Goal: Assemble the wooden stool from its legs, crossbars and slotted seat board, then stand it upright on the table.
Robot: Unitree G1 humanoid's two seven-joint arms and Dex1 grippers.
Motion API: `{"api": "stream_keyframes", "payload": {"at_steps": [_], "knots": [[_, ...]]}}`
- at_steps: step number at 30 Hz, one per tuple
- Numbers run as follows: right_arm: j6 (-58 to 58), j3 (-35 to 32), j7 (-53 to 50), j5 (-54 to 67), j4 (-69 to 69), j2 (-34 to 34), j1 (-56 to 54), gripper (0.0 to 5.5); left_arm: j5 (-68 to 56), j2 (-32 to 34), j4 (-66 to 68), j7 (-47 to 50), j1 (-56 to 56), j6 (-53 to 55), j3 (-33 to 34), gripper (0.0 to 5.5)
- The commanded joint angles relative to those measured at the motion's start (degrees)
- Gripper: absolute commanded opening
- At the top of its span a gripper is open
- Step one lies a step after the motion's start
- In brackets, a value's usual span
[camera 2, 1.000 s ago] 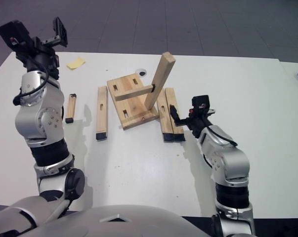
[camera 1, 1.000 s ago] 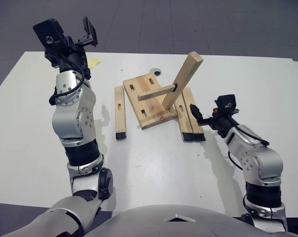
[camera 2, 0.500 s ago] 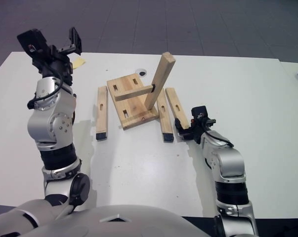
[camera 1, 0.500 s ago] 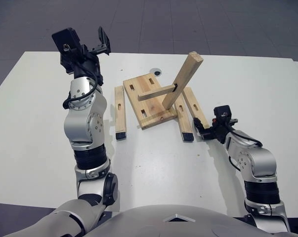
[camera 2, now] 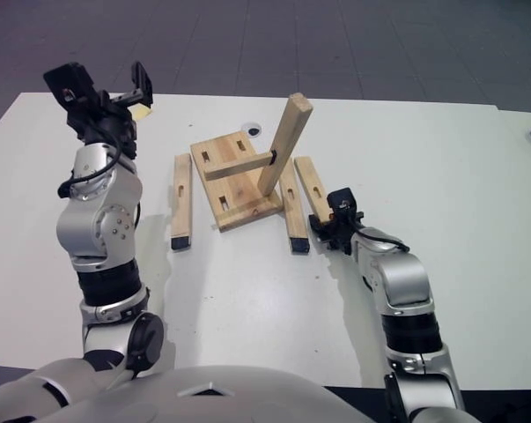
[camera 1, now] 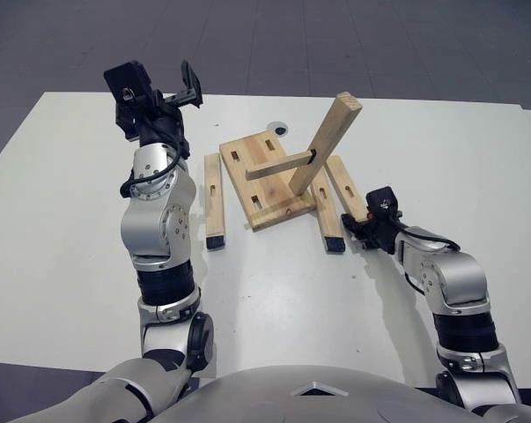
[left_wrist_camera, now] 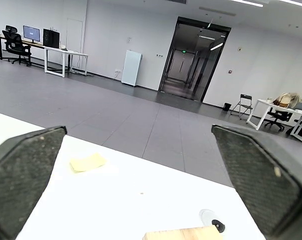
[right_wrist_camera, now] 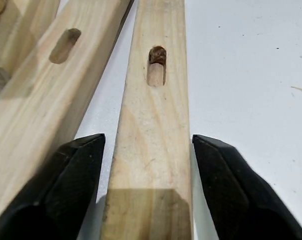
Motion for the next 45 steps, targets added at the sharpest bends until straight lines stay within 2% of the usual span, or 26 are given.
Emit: {"api": "stream_keyframes", "payload": {"at_steps": [1,5,14,20,26,30,33,38,45], "knots": [[2.6,1.0,0.8,-1.1,1.8,-1.4,-0.4,2.66,1.0,-0.4,0.9,0.8,0.1,1.7,-0.2,5.4],[2.4,1.2,1.9,-1.7,2.4,-2.3,-0.6,2.05,1.1,-0.9,2.2,1.8,0.0,3.4,0.1,5.4],[-2.4,-1.1,3.7,-2.1,2.6,-3.7,0.0,2.04,-3.7,-3.3,2.1,1.0,-0.2,6.8,3.3,5.4],[-12.6,-12.7,0.3,-0.3,4.1,-1.2,-5.0,2.04,-4.9,-2.9,5.4,0.5,-0.6,4.9,6.2,5.4],[-24.7,-19.3,-0.3,2.1,0.6,-1.5,-17.6,2.04,-18.5,1.3,2.1,-8.5,-5.3,4.2,14.2,5.4],[-30.2,-17.6,2.7,4.8,-2.1,-0.9,-25.1,2.04,-36.0,2.3,-5.4,-18.0,-11.0,3.1,15.4,5.4],[-33.9,-15.3,4.8,5.6,-3.9,-0.2,-28.0,2.04,-47.1,0.7,-4.7,-18.1,-15.3,5.7,14.5,5.4],[-36.7,-11.2,7.8,5.7,-7.0,-0.2,-29.1,2.04,-53.7,2.5,-1.7,-16.1,-21.9,11.1,8.4,5.4],[-39.2,-4.4,10.5,2.2,-11.6,-0.4,-23.2,2.04,-61.1,3.6,2.9,-12.4,-26.6,13.1,7.3,5.4]]}}
